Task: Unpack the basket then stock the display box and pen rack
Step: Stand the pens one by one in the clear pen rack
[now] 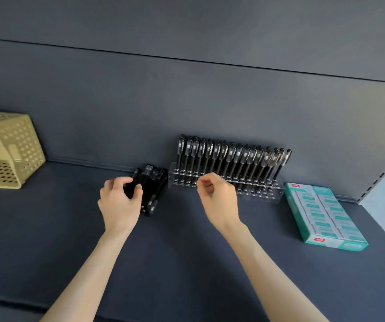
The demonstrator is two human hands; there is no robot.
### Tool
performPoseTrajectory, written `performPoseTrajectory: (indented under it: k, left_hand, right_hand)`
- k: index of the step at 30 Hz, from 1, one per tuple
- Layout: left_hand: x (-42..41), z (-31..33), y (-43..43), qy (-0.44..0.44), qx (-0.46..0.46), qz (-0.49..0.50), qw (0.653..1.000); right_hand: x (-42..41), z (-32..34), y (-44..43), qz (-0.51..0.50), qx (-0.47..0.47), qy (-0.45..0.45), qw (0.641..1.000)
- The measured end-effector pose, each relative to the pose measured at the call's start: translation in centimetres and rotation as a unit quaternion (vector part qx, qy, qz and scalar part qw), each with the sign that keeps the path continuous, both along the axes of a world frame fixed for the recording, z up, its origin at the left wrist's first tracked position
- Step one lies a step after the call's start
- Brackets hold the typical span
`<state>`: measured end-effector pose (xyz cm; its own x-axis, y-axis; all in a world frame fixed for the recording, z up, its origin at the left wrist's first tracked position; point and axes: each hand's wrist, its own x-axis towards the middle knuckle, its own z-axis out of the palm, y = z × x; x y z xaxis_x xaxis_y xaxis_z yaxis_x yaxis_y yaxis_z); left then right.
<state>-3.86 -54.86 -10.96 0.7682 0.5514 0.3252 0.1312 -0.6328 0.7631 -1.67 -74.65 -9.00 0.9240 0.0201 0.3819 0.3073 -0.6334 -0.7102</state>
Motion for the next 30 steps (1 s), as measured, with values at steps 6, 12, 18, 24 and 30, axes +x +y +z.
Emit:
performPoseTrajectory:
  k: [6, 12, 18, 24, 30]
  left_hand:
    - [1.8, -0.9, 5.5, 0.142, 0.068, -0.109, 0.982]
    - [3.4, -1.4, 8.1, 0.161, 0.074, -0.213, 0.961]
    - [4.6, -1.2, 9.5, 0.181, 0.069, -0.257, 0.947]
    - [5.2, -1.1, 10.0, 0.185, 0.004, -0.263, 0.947]
    - [5.3, -1.0, 9.9, 0.186, -0.038, -0.267, 0.945]
  right_hand:
    - [0.7, -2.2, 8.7, -0.017, -0.029, 0.053, 0.998]
    - [1.6, -3.8, 13.5, -0.119, -0.085, 0.101, 0.984]
    - [1.9, -4.9, 14.6, -0.157, -0.081, 0.1, 0.979]
    - [2.2, -5.0, 14.2, -0.147, -0.029, 0.113, 0.982]
    - [2.1, -4.8, 14.1, -0.145, 0.0, 0.107, 0.984]
